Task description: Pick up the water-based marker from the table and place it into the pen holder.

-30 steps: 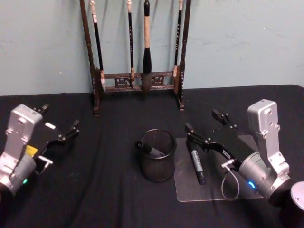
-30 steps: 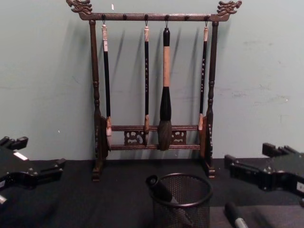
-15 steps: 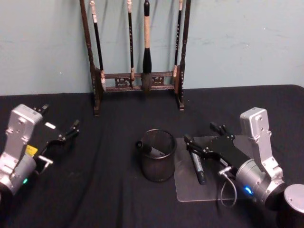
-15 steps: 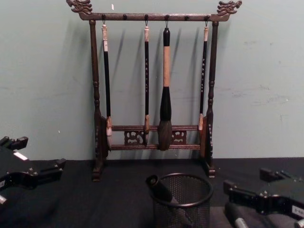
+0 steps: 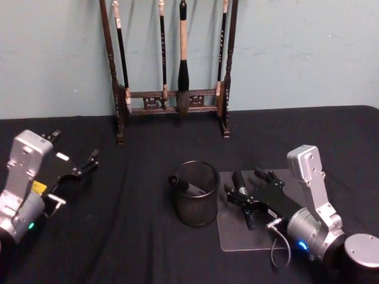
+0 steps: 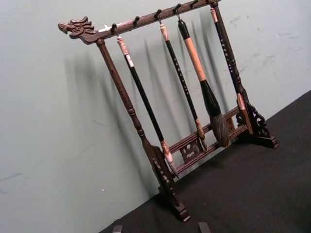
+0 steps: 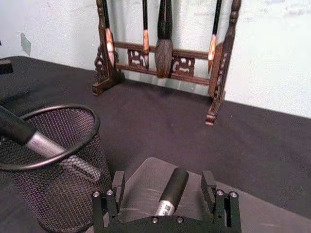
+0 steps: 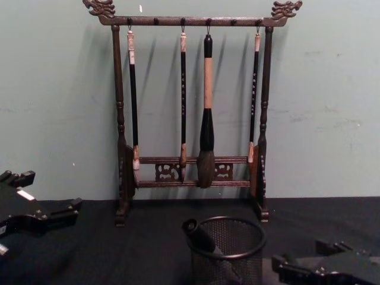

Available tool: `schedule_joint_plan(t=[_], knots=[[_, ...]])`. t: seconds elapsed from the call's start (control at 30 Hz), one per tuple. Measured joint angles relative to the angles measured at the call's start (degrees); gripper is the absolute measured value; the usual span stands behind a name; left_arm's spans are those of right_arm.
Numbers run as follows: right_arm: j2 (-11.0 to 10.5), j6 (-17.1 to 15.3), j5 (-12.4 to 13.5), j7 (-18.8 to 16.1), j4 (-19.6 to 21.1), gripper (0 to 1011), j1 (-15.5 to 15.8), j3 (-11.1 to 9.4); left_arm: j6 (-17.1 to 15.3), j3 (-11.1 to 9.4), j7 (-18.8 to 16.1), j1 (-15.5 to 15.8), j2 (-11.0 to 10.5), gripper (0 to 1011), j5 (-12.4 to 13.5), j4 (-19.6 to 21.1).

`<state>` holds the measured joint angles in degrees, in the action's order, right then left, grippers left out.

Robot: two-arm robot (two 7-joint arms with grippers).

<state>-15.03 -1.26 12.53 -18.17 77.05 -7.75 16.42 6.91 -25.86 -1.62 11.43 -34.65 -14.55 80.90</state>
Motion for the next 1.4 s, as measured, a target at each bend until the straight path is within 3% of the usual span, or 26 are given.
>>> schedule_joint_plan(t=[0.23,0.93,1.4], knots=[[0.10,-1.29,0.06,0.00,-1.58,1002,-0.73,0.29,0.00,0.00,0.00,0.00,0.00,1009,0.00,0.00],[-0.22,-6.36,-1.74,1.36,-0.70,1002,-1.17,1.33,0.00,0.00,0.00,0.00,0.00,1009,0.00,0.00],[-0.01,-7.54,-1.60,0.84,-0.97,1002,-1.38,1.25,0.00,0.00,0.00,0.00,0.00,1009,0.00,0.00]])
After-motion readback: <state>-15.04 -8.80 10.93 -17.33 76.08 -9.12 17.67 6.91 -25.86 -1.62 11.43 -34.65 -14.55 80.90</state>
